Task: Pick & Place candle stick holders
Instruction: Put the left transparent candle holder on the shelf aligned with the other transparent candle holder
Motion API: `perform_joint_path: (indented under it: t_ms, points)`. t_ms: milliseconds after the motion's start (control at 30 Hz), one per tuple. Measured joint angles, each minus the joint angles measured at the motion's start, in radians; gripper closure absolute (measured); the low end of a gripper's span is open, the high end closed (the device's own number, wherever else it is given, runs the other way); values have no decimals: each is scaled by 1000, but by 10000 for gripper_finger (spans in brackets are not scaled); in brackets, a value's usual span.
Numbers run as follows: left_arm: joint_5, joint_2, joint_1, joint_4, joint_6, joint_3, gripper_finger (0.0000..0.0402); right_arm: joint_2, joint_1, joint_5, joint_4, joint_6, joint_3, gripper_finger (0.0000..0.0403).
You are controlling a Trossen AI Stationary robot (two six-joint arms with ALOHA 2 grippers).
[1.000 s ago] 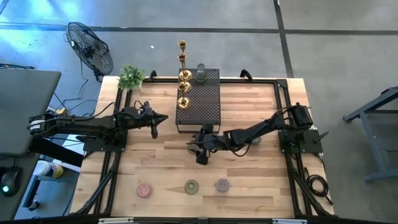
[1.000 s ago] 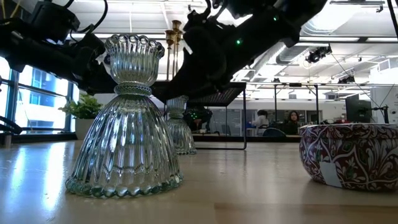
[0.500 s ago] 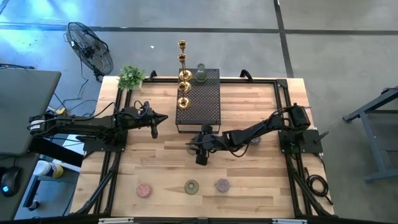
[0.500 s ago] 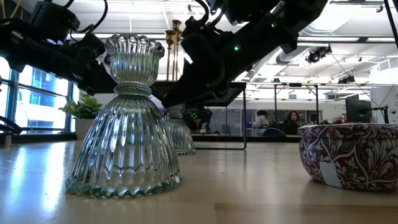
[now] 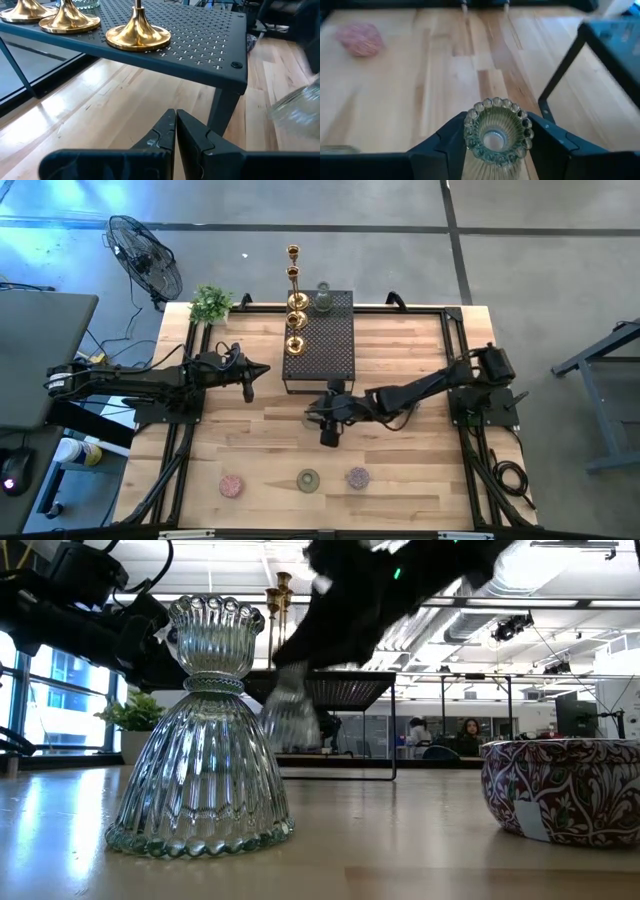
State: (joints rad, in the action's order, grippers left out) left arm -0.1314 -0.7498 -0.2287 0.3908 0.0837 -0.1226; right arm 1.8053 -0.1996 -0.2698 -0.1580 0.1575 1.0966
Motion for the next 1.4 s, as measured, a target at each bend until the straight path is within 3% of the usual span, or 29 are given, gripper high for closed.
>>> perform_joint_path:
  t_ms: [400, 633, 1033, 1400]
  points:
    - [0, 0, 0, -1, 0, 0, 392, -276, -35, -2, 191, 9, 0, 233]
    - [0, 0, 0, -5, 0, 0, 392, -422, 95, -53, 221, -120, 2, 230]
    - [0, 0, 0, -5, 0, 0, 392, -351, 531, 143, 153, -185, 2, 234]
    - [0, 0, 0, -5, 0, 0, 392, -305, 600, 198, 120, -183, 2, 232]
